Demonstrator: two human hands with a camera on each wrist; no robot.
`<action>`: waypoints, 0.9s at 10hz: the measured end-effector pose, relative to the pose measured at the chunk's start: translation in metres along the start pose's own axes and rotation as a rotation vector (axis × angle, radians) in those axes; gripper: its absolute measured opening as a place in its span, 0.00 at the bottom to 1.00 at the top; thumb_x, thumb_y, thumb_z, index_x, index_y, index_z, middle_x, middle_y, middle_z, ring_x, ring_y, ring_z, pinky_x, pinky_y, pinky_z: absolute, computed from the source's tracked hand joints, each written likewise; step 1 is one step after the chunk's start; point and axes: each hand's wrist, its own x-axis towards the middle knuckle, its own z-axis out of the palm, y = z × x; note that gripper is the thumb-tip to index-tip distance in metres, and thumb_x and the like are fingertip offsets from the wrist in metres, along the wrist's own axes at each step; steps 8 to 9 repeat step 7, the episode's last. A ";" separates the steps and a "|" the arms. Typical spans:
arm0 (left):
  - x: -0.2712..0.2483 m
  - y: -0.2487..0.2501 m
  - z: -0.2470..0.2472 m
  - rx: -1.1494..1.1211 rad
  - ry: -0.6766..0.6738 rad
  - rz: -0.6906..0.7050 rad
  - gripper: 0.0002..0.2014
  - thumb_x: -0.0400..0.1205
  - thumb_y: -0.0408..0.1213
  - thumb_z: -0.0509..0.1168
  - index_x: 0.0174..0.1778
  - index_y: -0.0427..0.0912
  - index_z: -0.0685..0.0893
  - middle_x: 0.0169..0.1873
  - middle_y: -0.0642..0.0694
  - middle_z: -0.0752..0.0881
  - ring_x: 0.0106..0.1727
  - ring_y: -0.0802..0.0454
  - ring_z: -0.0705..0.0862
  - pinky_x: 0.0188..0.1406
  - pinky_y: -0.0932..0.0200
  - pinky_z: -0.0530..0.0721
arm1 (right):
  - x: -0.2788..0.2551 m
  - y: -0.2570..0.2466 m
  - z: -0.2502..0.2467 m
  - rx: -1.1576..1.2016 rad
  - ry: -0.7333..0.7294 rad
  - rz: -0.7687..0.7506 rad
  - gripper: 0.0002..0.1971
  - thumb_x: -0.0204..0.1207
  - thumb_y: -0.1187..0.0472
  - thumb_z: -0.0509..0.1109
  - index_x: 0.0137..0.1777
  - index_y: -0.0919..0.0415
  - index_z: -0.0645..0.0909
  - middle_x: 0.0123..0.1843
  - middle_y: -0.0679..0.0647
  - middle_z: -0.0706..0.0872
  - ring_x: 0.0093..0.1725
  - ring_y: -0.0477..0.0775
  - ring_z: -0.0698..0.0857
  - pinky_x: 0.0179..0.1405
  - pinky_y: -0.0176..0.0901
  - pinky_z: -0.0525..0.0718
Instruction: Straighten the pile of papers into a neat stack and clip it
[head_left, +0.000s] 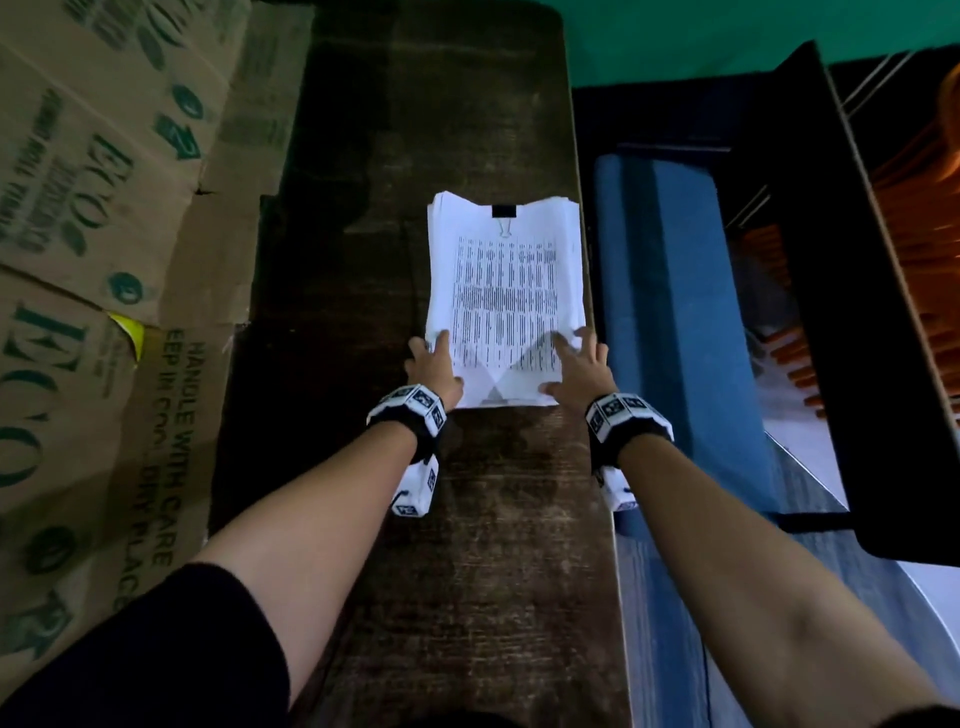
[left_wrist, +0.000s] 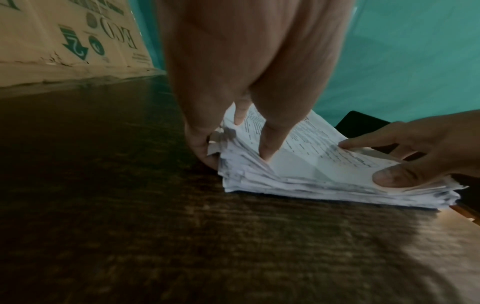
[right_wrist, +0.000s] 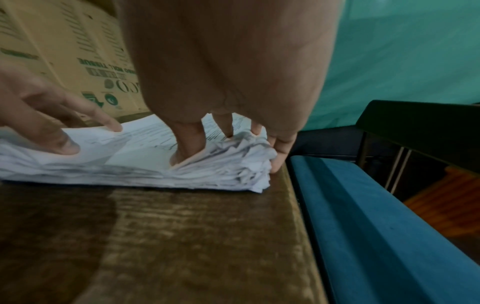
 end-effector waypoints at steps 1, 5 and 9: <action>0.011 0.008 -0.001 0.029 0.011 -0.007 0.33 0.80 0.31 0.65 0.80 0.46 0.58 0.72 0.34 0.59 0.68 0.29 0.67 0.64 0.45 0.74 | 0.014 0.002 -0.007 -0.016 -0.024 0.003 0.43 0.71 0.51 0.78 0.81 0.50 0.58 0.80 0.60 0.53 0.77 0.70 0.59 0.70 0.66 0.75; 0.002 0.024 -0.018 0.056 -0.068 -0.091 0.38 0.81 0.40 0.64 0.83 0.53 0.49 0.78 0.35 0.53 0.75 0.30 0.62 0.71 0.42 0.68 | 0.007 -0.006 -0.030 -0.068 -0.136 0.035 0.40 0.76 0.47 0.72 0.83 0.46 0.53 0.85 0.57 0.46 0.82 0.70 0.54 0.75 0.72 0.65; -0.080 -0.010 -0.042 -0.255 0.033 0.203 0.25 0.73 0.36 0.67 0.68 0.50 0.77 0.67 0.45 0.76 0.66 0.45 0.78 0.67 0.57 0.74 | -0.101 -0.015 -0.059 -0.139 -0.074 -0.041 0.35 0.75 0.35 0.53 0.82 0.45 0.58 0.83 0.55 0.56 0.81 0.63 0.56 0.76 0.72 0.55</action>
